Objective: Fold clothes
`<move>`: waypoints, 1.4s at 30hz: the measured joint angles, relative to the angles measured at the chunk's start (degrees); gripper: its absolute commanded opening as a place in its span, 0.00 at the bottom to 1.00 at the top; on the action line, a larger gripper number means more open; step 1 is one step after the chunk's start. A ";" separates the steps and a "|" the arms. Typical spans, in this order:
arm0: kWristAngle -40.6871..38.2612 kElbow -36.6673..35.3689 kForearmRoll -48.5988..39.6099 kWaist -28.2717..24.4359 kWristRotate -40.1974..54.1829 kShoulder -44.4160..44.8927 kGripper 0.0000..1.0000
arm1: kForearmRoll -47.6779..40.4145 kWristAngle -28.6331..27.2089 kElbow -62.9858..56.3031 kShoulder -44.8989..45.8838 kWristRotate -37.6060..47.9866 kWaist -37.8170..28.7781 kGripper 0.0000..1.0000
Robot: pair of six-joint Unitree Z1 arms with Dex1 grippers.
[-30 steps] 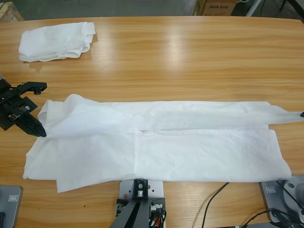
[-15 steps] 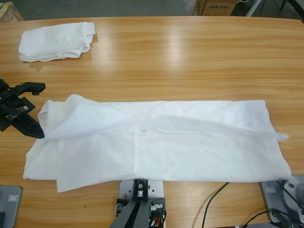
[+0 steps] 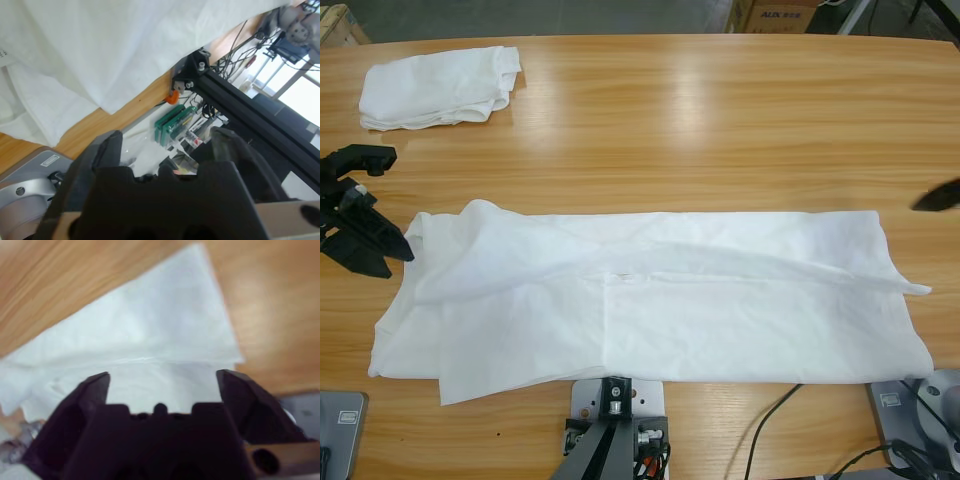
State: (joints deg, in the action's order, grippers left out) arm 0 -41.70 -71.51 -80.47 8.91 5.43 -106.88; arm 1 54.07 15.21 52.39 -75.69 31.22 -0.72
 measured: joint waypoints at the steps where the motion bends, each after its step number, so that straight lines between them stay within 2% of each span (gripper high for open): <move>1: -0.88 -0.17 0.28 0.01 0.00 0.00 0.86 | -1.03 0.63 0.00 -0.28 -0.36 -2.04 0.98; 4: -2.22 -0.28 2.00 0.02 0.00 0.00 0.82 | -3.90 2.27 0.06 0.01 -1.85 -5.77 0.98; 9: -2.72 -0.28 4.85 0.03 -0.64 -0.01 0.82 | -5.74 4.29 -0.06 3.57 -2.91 -7.37 0.97; 12: -2.77 -0.26 5.61 0.16 -2.15 0.00 0.82 | -6.86 5.80 -1.01 4.85 -2.97 -9.81 0.92; 13: -2.79 -0.18 5.76 0.34 -2.43 0.00 0.82 | -8.63 6.97 -1.79 4.80 -2.97 -10.88 0.87; 14: -2.82 0.01 5.87 0.60 -2.56 0.00 0.82 | -10.92 7.89 -2.83 4.64 -2.96 -11.97 0.73; 16: -2.84 0.71 6.03 1.02 -2.59 0.04 0.83 | -15.88 8.89 -4.84 3.32 -2.40 -14.18 0.30; 17: -2.84 1.04 6.09 1.14 -2.59 0.23 0.86 | -18.18 8.93 -5.54 2.30 -2.03 -15.36 0.20; 18: -2.84 1.27 6.17 1.24 -2.59 0.71 0.89 | -20.54 8.64 -6.18 0.95 -1.67 -16.53 0.04; 19: -2.84 1.42 6.28 1.31 -2.59 1.51 0.91 | -22.79 8.10 -6.81 -0.25 -1.41 -17.74 0.00; 26: 1.65 4.36 10.58 2.62 -5.74 11.72 0.91 | -30.69 1.00 -8.35 -9.52 -1.02 -25.62 0.00; 37: 2.59 7.12 15.64 3.81 -8.88 13.72 0.91 | -38.66 1.16 -8.55 -21.97 2.00 -31.30 0.00; 42: 2.59 8.37 16.27 4.20 -8.90 13.72 0.91 | -39.70 3.09 -8.72 -24.35 3.36 -34.45 0.00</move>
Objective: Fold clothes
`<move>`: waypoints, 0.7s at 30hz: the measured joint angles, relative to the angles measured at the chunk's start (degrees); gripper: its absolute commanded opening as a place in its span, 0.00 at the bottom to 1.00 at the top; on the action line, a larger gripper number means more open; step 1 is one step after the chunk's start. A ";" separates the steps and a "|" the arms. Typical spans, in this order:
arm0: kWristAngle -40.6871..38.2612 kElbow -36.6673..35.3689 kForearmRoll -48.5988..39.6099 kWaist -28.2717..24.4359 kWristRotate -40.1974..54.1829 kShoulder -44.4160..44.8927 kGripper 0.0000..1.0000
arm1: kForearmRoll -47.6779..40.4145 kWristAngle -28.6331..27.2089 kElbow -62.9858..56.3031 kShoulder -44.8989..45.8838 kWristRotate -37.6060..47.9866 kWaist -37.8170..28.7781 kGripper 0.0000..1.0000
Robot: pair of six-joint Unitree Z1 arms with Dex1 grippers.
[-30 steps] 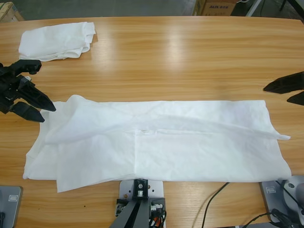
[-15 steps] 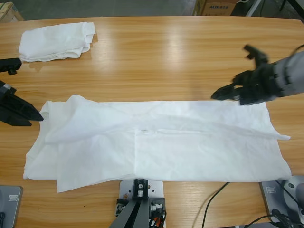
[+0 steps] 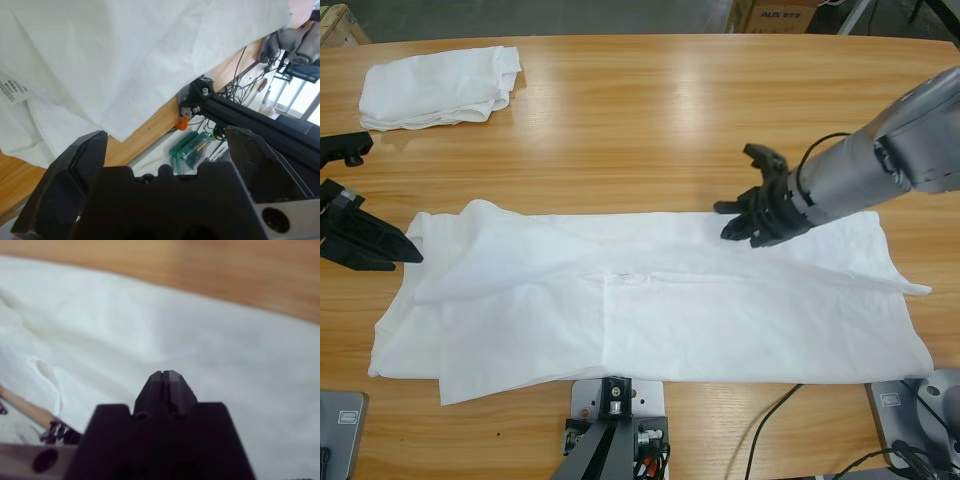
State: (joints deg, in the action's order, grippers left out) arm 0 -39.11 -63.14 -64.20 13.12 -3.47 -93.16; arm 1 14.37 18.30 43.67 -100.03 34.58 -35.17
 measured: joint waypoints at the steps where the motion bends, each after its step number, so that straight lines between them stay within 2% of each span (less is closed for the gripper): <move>1: 0.00 0.07 0.16 0.00 0.00 0.00 0.91 | -0.04 0.84 -0.11 0.01 0.15 -0.38 0.00; 8: 0.00 0.08 1.00 0.05 0.00 0.00 0.91 | 1.57 3.83 -2.92 5.43 2.89 -1.22 0.00; 14: 0.00 0.57 1.24 0.09 0.00 0.00 0.91 | 2.44 4.82 -9.07 10.26 7.60 -5.92 0.00; 21: -0.18 0.99 1.25 0.10 0.00 0.93 0.91 | -3.20 4.48 -15.56 9.95 11.57 -8.52 0.00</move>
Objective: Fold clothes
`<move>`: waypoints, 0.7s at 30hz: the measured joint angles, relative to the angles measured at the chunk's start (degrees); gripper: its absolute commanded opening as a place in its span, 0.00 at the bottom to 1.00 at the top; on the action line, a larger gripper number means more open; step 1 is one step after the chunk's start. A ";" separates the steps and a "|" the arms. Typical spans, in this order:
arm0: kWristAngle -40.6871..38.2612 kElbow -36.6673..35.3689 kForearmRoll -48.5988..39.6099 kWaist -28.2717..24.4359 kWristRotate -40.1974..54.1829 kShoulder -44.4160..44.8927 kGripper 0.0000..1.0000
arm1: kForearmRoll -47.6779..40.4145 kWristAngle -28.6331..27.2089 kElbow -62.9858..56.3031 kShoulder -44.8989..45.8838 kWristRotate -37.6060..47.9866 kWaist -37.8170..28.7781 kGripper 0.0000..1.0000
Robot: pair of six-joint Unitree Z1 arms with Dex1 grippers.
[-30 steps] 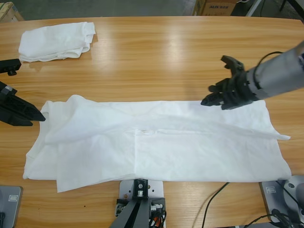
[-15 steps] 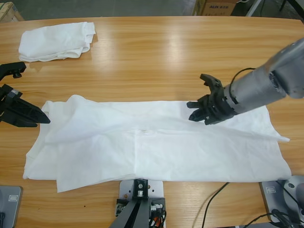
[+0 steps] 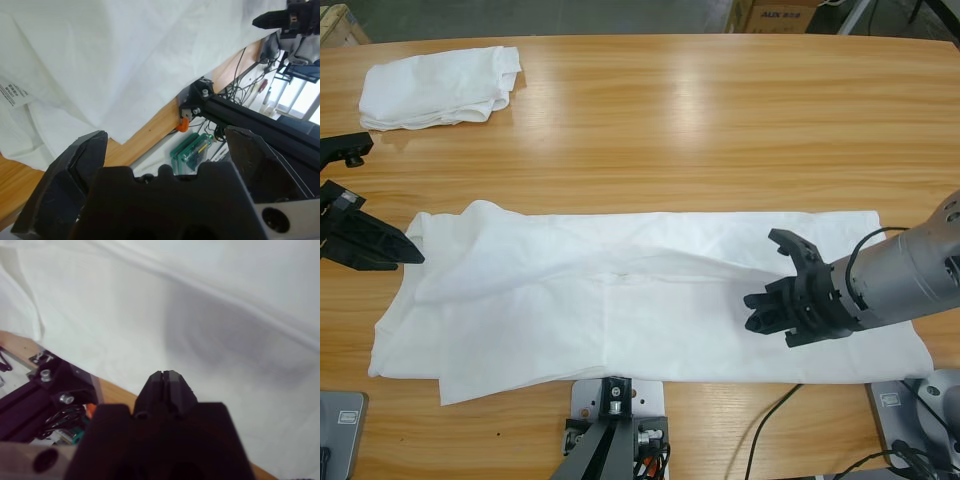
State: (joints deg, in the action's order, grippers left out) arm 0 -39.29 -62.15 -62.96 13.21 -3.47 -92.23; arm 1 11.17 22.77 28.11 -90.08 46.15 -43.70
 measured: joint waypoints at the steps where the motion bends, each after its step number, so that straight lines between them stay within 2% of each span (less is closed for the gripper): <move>1: -0.06 0.20 0.00 0.00 0.00 0.30 0.91 | -0.33 -0.83 -0.11 0.21 0.57 -0.43 0.00; 3: -0.08 0.72 0.00 0.00 0.00 1.03 0.90 | 0.44 -2.46 0.08 2.24 2.04 -1.30 0.00; 6: -0.08 1.67 0.00 0.01 0.00 2.37 0.90 | 8.26 -4.93 3.83 8.69 2.56 -2.16 0.00; 8: -0.08 1.93 0.00 0.01 0.00 2.85 0.90 | 12.43 -6.12 8.62 11.68 1.40 -2.36 0.00; 11: -0.08 1.99 0.00 0.01 0.00 2.90 0.90 | 14.09 -7.70 12.54 11.88 -2.19 -2.42 0.00; 21: 0.06 2.04 0.01 0.01 0.00 3.10 0.90 | 4.40 -10.71 21.94 -8.82 -7.32 -2.48 0.00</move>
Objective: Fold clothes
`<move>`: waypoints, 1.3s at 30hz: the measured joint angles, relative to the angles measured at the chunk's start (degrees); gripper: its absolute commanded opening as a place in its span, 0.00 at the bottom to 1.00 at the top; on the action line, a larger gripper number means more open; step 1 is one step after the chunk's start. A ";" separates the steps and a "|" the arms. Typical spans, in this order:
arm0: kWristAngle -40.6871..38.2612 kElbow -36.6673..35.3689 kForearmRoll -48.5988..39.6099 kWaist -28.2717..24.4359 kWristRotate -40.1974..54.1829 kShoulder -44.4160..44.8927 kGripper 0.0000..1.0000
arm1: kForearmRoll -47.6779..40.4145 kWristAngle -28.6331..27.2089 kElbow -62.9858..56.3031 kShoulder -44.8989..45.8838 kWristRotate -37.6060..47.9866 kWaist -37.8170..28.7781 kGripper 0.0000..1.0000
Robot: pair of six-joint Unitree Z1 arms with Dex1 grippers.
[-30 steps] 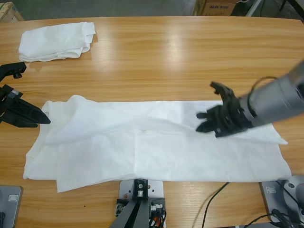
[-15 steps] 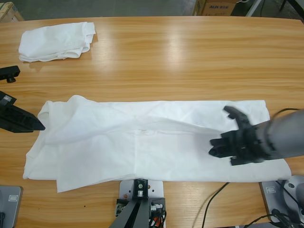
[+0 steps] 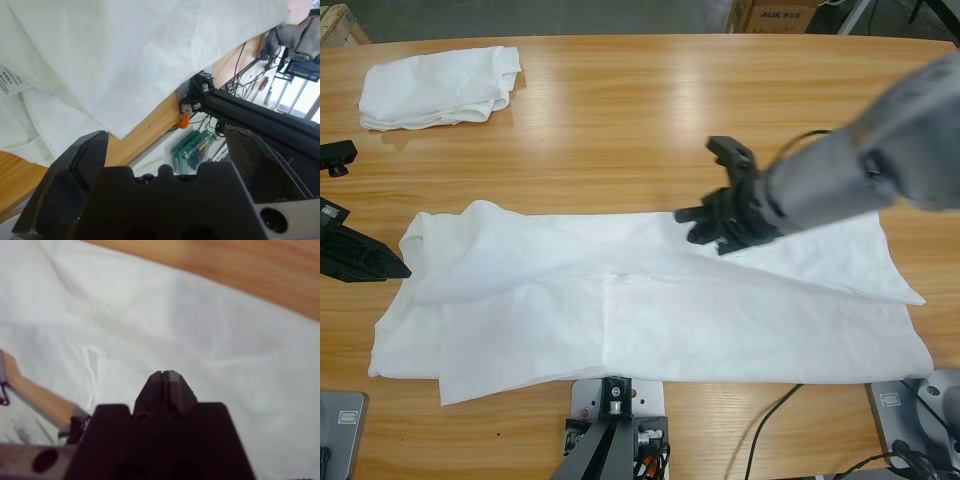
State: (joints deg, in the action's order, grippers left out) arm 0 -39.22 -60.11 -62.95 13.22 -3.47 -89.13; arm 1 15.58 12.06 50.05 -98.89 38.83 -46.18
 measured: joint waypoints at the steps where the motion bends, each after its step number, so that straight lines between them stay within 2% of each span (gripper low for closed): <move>1: 0.00 0.06 0.00 0.00 0.00 0.00 0.90 | -0.17 -0.23 0.84 -1.14 -0.27 0.00 0.00; 8: 0.02 0.17 0.69 0.00 0.00 0.00 0.90 | -1.21 -0.12 2.12 -6.68 -0.77 0.00 0.00; 13: 0.02 0.18 1.56 0.00 0.00 -0.05 0.90 | -3.77 1.99 1.99 -8.93 -0.40 -0.89 0.00; 22: 0.02 2.68 4.78 0.00 0.00 -0.98 0.91 | -3.89 4.51 0.30 -7.13 4.09 -6.63 0.00; 30: 0.02 3.81 5.56 0.00 0.00 -1.08 0.91 | -4.13 4.69 -3.80 -7.10 5.85 -8.69 0.00; 39: 0.02 4.86 5.62 0.00 0.00 -1.08 0.91 | -9.83 3.59 -8.28 -6.25 9.31 -12.11 0.00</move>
State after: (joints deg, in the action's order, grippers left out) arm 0 -39.20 -55.25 -57.33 13.22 -3.47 -90.21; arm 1 5.74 15.65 41.77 -105.14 48.14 -58.29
